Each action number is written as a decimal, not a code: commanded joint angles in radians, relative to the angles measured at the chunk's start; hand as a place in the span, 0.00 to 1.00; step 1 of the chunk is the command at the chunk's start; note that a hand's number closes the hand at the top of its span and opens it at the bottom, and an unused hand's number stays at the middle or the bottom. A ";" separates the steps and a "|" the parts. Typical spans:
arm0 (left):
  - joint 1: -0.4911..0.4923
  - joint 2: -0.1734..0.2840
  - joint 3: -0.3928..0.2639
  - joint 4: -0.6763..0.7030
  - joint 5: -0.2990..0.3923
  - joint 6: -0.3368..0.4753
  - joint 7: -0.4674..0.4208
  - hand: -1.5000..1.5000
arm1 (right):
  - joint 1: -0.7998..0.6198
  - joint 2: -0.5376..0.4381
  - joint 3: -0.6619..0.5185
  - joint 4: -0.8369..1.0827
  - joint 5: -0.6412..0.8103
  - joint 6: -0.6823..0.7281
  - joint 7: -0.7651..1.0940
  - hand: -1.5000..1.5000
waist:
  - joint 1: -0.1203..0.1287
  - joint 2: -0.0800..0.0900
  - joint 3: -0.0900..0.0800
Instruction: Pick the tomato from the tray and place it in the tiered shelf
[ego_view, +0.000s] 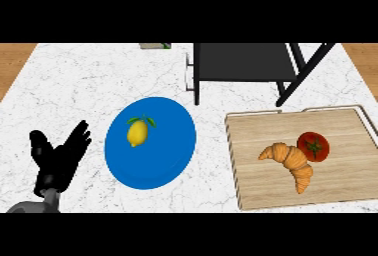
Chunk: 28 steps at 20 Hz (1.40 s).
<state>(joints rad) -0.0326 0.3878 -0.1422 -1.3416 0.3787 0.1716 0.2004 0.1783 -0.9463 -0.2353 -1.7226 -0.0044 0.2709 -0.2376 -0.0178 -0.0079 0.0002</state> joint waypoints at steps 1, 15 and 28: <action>-0.073 -0.019 0.012 0.091 -0.014 -0.019 -0.001 0.50 | -0.020 0.059 0.047 -0.171 0.058 -0.075 0.250 0.00 | 0.005 0.008 -0.002; -0.017 -0.036 0.049 0.022 -0.047 -0.052 0.043 0.50 | -0.094 0.237 0.315 -0.235 0.485 -0.078 0.559 0.00 | 0.018 0.008 0.000; 0.018 -0.080 0.113 0.030 -0.097 -0.101 0.012 0.50 | -0.034 0.405 0.305 -0.142 0.736 -0.141 0.498 0.00 | 0.016 0.008 0.000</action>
<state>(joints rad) -0.0443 0.3161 -0.0569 -1.3463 0.2864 0.1009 0.2475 0.1075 -0.5946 0.0612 -1.9109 0.6568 0.1782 0.3160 -0.0009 -0.0022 0.0017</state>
